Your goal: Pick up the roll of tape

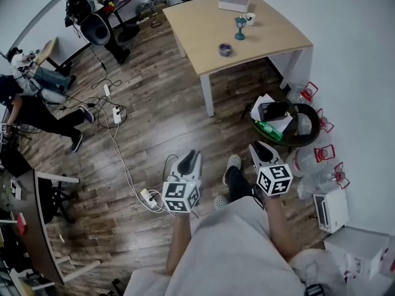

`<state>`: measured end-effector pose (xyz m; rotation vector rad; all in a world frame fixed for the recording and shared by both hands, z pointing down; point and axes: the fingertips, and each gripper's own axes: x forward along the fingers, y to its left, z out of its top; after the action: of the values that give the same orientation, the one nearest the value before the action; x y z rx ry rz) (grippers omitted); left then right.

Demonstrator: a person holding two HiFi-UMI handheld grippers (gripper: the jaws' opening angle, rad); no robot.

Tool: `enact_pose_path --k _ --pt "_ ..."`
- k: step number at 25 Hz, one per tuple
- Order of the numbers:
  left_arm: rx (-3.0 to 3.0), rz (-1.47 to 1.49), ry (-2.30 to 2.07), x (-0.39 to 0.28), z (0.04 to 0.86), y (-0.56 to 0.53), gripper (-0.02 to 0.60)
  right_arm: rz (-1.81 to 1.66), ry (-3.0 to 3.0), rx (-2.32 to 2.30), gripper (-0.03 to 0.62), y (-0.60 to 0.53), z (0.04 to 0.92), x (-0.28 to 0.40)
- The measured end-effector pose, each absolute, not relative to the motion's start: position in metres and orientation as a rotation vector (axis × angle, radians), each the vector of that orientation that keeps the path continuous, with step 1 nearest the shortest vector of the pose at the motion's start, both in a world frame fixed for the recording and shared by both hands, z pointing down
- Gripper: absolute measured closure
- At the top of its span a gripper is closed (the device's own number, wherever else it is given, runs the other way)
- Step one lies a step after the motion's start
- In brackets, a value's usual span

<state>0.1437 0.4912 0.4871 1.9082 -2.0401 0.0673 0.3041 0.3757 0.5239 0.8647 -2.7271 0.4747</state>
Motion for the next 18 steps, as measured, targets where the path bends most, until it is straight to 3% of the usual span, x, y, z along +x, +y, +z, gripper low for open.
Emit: enact_pose_path --k 1,18 --pt "1.901 0.071 -2.043 0.140 0.489 0.489 0.500 0.480 -2.726 0.860 0.510 0.374 0.526 0.302" --pt "1.760 0.114 -2.091 0.032 0.511 0.395 0.506 0.592 -2.688 0.820 0.487 0.263 0.557 0.212"
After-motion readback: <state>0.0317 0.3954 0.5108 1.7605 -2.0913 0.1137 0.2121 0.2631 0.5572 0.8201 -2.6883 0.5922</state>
